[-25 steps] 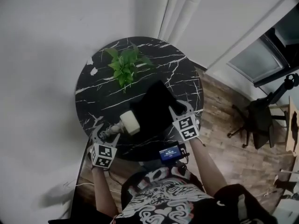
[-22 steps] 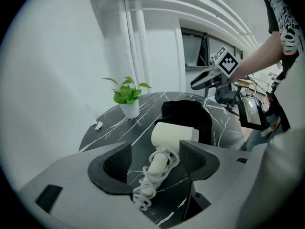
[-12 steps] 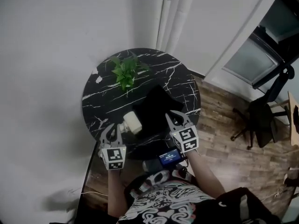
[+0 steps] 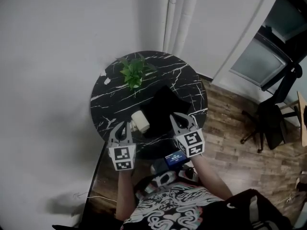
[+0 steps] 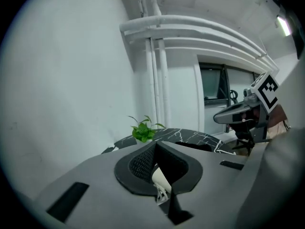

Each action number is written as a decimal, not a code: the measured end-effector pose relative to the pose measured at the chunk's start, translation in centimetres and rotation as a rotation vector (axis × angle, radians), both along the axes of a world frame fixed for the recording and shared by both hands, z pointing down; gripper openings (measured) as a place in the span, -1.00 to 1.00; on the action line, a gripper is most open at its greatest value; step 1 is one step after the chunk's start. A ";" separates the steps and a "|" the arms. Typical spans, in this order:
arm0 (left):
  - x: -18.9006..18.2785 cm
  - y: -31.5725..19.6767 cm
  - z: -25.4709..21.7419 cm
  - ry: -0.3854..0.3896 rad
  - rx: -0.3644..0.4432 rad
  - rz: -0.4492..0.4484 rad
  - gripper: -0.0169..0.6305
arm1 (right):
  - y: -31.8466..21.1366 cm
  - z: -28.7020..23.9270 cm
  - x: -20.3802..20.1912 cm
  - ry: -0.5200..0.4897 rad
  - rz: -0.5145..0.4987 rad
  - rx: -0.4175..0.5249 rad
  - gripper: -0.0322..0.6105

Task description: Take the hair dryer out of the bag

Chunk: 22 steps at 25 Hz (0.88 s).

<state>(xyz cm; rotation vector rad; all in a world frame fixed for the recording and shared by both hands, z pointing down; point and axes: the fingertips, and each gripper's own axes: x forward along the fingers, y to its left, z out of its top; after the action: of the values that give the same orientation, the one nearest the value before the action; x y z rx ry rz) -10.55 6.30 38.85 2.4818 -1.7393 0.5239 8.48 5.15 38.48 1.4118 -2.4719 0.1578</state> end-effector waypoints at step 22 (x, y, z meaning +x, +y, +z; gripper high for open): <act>4.1 0.6 -1.6 0.153 0.009 0.039 -0.90 | 2.3 -2.5 -1.1 -0.028 -0.013 0.080 -0.84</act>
<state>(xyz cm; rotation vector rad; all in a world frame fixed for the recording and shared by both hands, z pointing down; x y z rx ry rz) -6.45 6.94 37.25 2.4931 -1.6441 0.3199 7.41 7.43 35.96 1.4350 -2.5359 0.0773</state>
